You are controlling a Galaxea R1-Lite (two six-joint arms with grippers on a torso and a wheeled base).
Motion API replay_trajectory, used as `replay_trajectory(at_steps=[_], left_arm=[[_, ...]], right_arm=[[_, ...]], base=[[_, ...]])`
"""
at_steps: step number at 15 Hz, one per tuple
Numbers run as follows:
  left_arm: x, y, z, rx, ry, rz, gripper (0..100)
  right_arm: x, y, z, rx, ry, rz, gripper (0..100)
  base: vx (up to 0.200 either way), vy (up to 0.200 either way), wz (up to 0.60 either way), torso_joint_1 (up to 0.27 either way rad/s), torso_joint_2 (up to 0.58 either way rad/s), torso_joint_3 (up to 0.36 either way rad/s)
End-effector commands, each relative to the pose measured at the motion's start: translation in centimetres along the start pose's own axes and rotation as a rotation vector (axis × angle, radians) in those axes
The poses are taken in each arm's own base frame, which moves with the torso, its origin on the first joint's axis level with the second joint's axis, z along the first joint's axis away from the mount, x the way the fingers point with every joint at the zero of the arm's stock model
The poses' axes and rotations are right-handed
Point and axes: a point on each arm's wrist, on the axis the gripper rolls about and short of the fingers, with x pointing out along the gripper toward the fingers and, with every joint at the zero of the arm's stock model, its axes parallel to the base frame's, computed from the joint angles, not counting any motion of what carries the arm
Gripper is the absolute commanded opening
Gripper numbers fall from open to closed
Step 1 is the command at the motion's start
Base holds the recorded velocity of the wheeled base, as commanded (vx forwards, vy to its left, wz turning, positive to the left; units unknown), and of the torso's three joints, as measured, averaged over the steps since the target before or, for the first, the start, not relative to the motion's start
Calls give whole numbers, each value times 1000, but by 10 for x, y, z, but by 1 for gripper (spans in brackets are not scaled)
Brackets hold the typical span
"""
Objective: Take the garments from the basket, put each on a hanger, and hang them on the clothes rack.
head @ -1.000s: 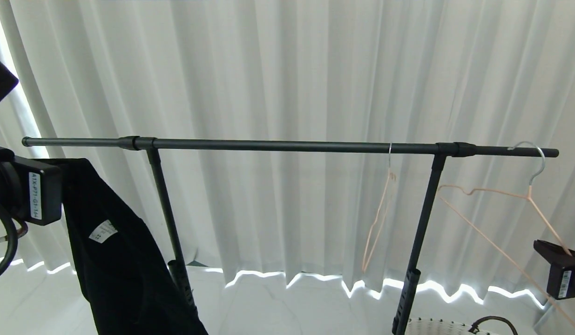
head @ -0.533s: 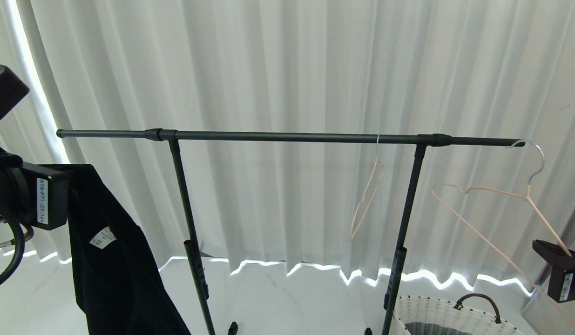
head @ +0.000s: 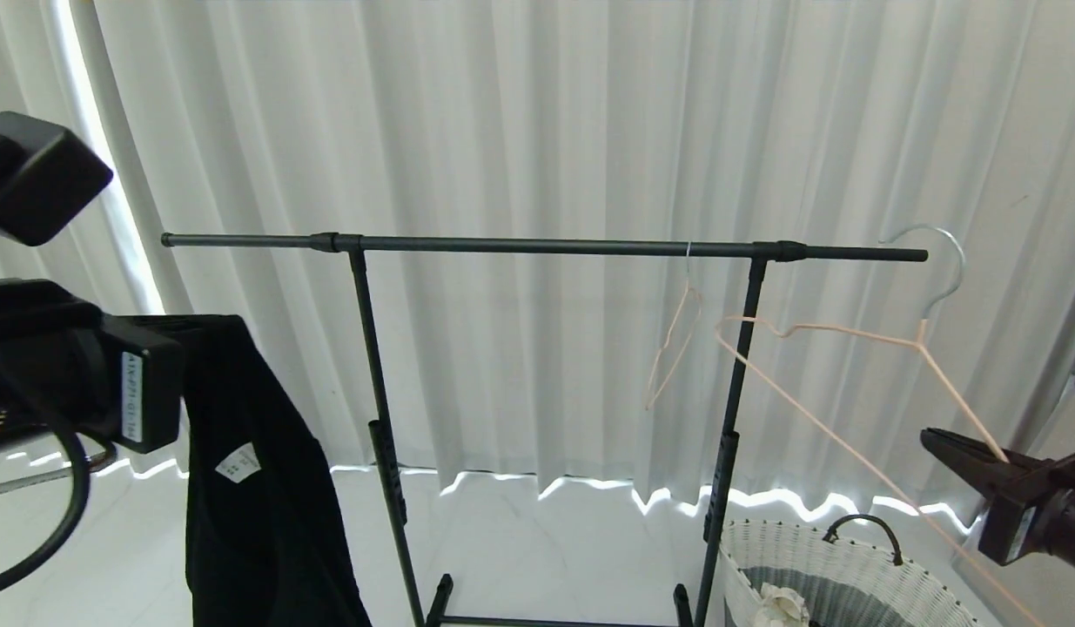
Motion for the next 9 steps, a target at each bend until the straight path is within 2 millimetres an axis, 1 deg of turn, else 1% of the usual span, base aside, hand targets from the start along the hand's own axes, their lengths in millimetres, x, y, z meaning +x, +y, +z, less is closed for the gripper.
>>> replay_trajectory(at_steps=[1,2,4,5,6,8,9], left_arm=[[46,-33,7,6,41,-27,0],[64,-39,10,4,62,41,0],[89,-46,13,13,101,52,0],[108,-47,11,14,141,69,0],[123,-49,12,-1,158,75,0],[142,-55,14,-71,175,78,0],[151,-59,10,-107,193,81,0]], right_arm=[[9,31,-5,50,62,189,0],[9,40,-6,55,74,239,0],[6,53,-6,51,82,319,0],[4,59,-7,47,87,359,0],[4,66,-7,40,97,399,0],[9,79,2,53,85,446,0],[12,83,9,66,70,456,0]], base=[[0,0,0,0,0,0],[0,0,0,0,0,0],[0,0,0,0,0,0],[0,0,0,0,0,0],[0,0,0,0,0,0],[0,0,0,0,0,0],[0,0,0,0,0,0]])
